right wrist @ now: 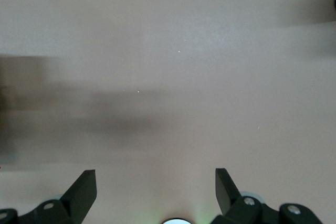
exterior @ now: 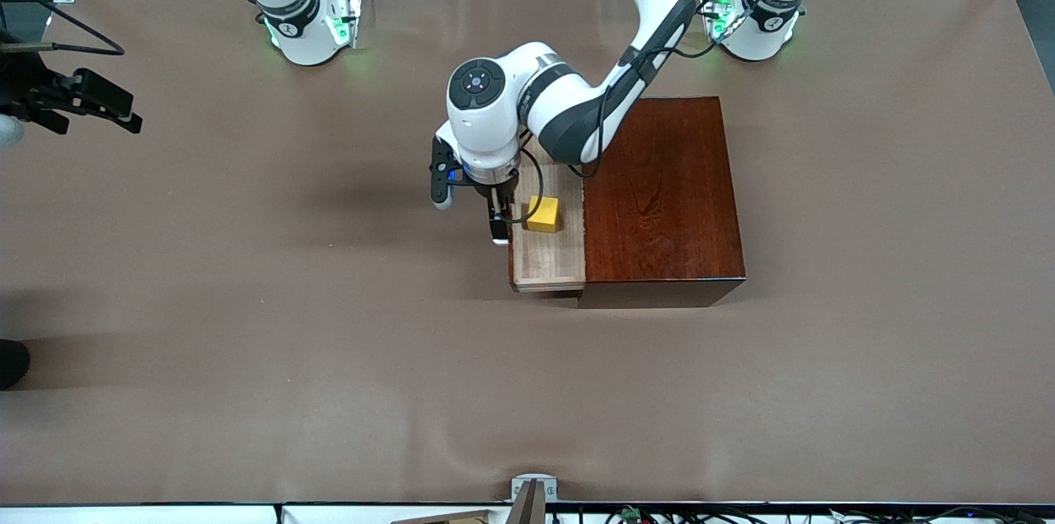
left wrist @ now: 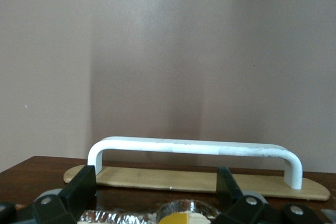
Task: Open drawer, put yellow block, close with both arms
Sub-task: 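Push the drawer shut with the left gripper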
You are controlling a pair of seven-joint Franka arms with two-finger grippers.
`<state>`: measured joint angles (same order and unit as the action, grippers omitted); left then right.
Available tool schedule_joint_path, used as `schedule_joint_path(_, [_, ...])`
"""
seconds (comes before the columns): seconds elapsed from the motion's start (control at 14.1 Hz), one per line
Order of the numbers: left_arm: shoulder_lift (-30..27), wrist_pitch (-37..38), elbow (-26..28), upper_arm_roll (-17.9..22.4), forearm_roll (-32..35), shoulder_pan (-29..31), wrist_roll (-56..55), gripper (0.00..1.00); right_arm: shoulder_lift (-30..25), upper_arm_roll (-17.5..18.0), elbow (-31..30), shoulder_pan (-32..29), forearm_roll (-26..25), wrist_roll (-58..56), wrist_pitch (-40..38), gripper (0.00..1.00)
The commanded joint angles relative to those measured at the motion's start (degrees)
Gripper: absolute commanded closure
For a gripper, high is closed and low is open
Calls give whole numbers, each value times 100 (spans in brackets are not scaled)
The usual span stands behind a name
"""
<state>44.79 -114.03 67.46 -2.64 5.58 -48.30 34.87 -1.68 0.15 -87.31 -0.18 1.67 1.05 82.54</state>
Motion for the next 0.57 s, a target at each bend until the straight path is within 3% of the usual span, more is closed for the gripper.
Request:
schedule_joint_path(0.0, [-199, 1074, 373, 141, 250, 31, -26, 0, 1, 64, 65, -70, -70, 10, 121, 0])
schedule_joint_path(0.5, [-444, 2068, 382, 333, 470, 84, 704, 0, 62, 64, 65, -53, -9, 27, 218, 0])
